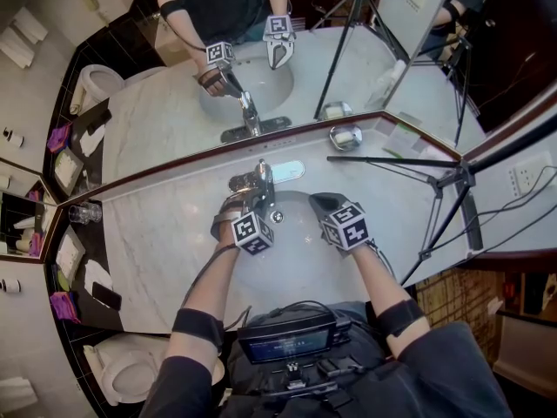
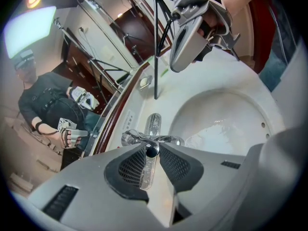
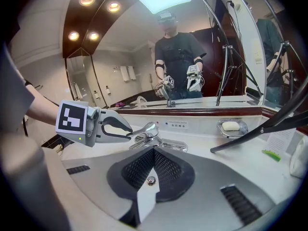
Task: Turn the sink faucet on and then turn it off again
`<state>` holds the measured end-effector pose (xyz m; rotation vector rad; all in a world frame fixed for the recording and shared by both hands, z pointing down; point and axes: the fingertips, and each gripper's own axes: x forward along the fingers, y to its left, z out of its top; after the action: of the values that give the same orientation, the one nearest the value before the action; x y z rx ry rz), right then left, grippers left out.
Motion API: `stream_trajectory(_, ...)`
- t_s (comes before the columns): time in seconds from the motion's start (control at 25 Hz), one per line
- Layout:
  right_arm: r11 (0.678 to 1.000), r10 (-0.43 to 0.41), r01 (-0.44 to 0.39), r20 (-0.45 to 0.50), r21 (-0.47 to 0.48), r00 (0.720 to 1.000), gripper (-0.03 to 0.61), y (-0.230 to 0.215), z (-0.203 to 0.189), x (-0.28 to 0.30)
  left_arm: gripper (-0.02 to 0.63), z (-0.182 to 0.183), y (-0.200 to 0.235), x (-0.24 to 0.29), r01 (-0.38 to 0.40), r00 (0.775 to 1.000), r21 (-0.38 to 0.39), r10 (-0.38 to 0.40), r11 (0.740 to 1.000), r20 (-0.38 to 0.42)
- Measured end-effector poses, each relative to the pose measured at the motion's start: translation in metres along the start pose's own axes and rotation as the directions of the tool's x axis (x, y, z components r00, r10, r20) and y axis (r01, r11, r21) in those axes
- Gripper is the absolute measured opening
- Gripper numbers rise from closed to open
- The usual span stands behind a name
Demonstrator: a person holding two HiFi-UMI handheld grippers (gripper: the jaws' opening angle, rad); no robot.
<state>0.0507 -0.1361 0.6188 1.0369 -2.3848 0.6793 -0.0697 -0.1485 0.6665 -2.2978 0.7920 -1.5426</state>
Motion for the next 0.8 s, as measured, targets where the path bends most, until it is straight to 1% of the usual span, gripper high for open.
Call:
stream_trajectory(0.16, 1.000, -0.003, 0.003, 0.008, -0.006, 1.000, 0.025, 0.000, 0.005, -0.003, 0.083, -0.001, 0.002, -0.018, -0.017, 1.000, -0.046, 0.018, 0.999, 0.025)
stream_trajectory(0.28, 1.000, 0.000, 0.001, 0.013, -0.009, 1.000, 0.025, 0.002, 0.007, -0.003, 0.078, 0.001, 0.009, -0.037, -0.041, 0.997, -0.106, 0.047, 0.993, 0.056)
stream_trajectory(0.4, 1.000, 0.004, -0.004, 0.015, -0.012, 1.000, 0.025, 0.005, 0.006, -0.003, 0.011, 0.001, 0.013, -0.054, -0.055, 0.993, -0.195, 0.074, 0.979, 0.091)
stream_trajectory(0.48, 1.000, 0.005, -0.005, 0.017, -0.014, 1.000, 0.025, 0.007, 0.007, -0.004, 0.000, 0.001, 0.014, -0.066, -0.048, 0.989, -0.268, 0.083, 0.962, 0.119)
stream_trajectory(0.56, 1.000, 0.006, -0.005, 0.019, -0.017, 1.000, 0.025, 0.009, 0.007, -0.006, 0.000, 0.000, 0.015, -0.076, -0.036, 0.985, -0.356, 0.094, 0.934, 0.147)
stream_trajectory(0.64, 1.000, 0.006, -0.006, 0.021, -0.020, 1.000, 0.025, 0.011, 0.007, -0.008, 0.000, -0.002, 0.015, -0.085, -0.018, 0.979, -0.452, 0.107, 0.892, 0.172)
stream_trajectory(0.72, 1.000, 0.007, -0.007, 0.023, -0.024, 1.000, 0.025, 0.013, 0.007, -0.010, 0.000, -0.004, 0.015, -0.093, 0.006, 0.972, -0.548, 0.123, 0.836, 0.198)
stream_trajectory(0.8, 1.000, 0.009, -0.008, 0.024, -0.027, 1.000, 0.025, 0.015, 0.007, -0.011, 0.000, -0.004, 0.016, -0.103, 0.035, 0.963, -0.631, 0.142, 0.775, 0.228)
